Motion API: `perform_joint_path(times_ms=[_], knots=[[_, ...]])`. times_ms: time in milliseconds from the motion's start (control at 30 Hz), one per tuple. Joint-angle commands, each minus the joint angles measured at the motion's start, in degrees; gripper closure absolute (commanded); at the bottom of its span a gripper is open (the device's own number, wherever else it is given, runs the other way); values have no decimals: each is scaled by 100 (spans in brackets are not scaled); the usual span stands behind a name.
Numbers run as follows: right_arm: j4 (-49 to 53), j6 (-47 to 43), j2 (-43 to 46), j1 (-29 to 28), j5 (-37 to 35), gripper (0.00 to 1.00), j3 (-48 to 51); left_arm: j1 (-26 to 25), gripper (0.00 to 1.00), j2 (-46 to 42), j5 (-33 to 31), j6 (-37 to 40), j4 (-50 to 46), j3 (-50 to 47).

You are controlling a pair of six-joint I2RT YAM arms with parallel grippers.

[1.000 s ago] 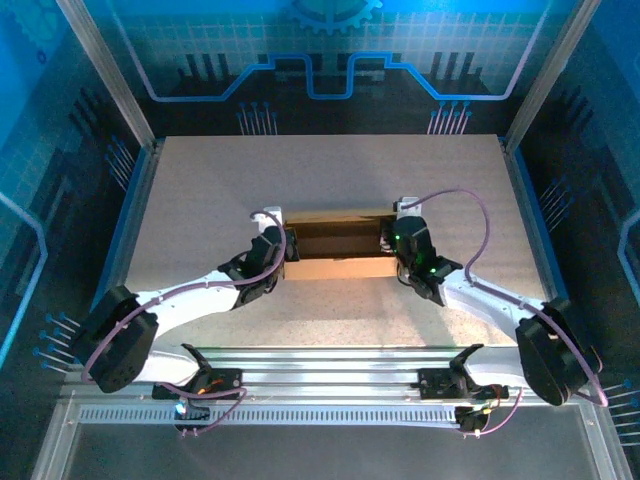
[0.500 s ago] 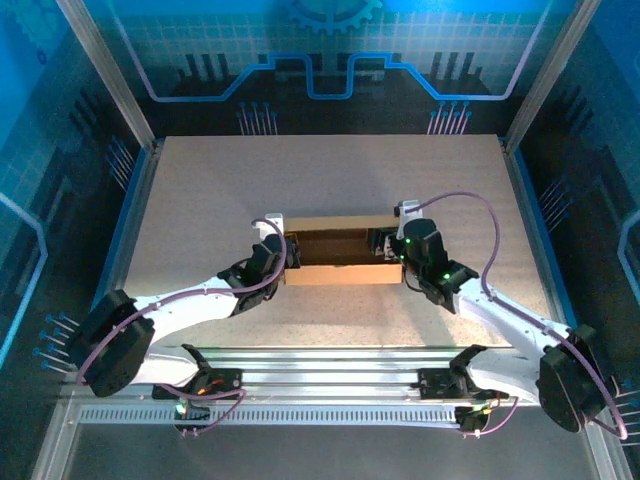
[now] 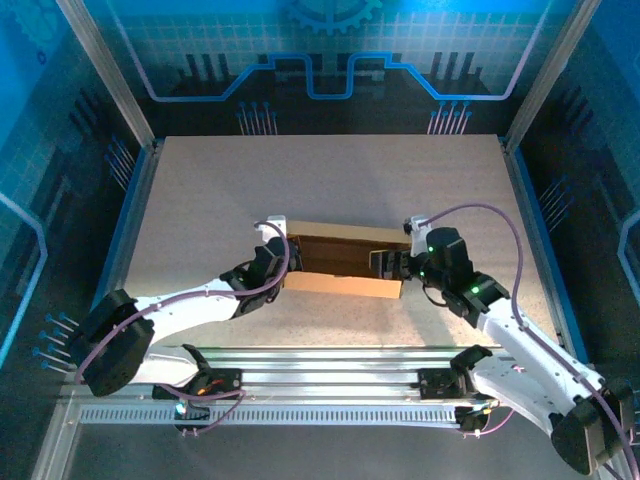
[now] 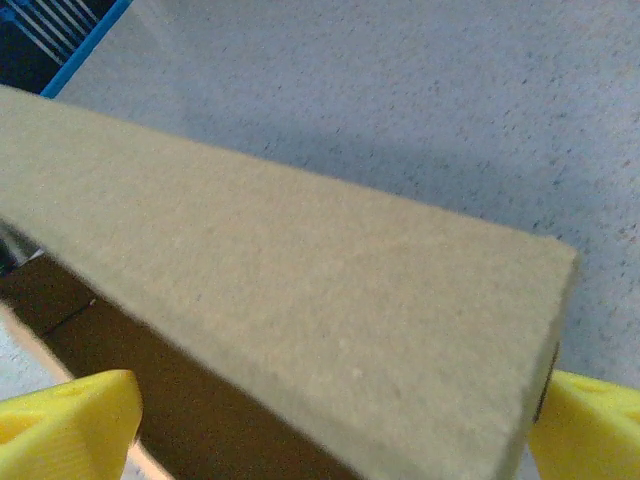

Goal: Fold the paper box

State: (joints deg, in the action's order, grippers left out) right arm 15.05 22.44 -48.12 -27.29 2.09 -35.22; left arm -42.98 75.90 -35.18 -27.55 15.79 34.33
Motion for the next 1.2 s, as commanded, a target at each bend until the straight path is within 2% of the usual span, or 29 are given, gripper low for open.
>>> perform_joint_path(times_ms=[0, 167, 300, 467, 633, 767, 867, 1000, 1167], knots=[[884, -68, 484, 66, 436, 2, -101, -105, 84, 57, -212, -129, 96, -135], [1567, -96, 905, 92, 213, 4, -459, -201, 84, -2, -347, -102, 308, -306], [1685, -73, 1163, 223, 69, 5, -613, -307, 85, -79, -476, -62, 549, -514], [1464, 57, 930, 513, 804, 6, -952, -446, 84, -123, -605, 16, 730, -702], [1133, 362, 358, 545, 1518, 15, -1234, -543, 83, -291, -743, 2, 798, -905], [267, 768, -84, 410, 2095, 22, -740, -653, 79, -441, -850, 55, 906, -1067], [-295, 1000, -269, 313, 2191, 25, -364, -744, 72, -551, -842, 175, 1008, -1210], [-523, 1079, -477, 279, 2345, 25, -231, -855, 61, -804, -735, 167, 729, -1341], [-566, 1035, -732, 255, 2496, 23, -231, -992, 56, -1439, -493, 97, 60, -1560]])
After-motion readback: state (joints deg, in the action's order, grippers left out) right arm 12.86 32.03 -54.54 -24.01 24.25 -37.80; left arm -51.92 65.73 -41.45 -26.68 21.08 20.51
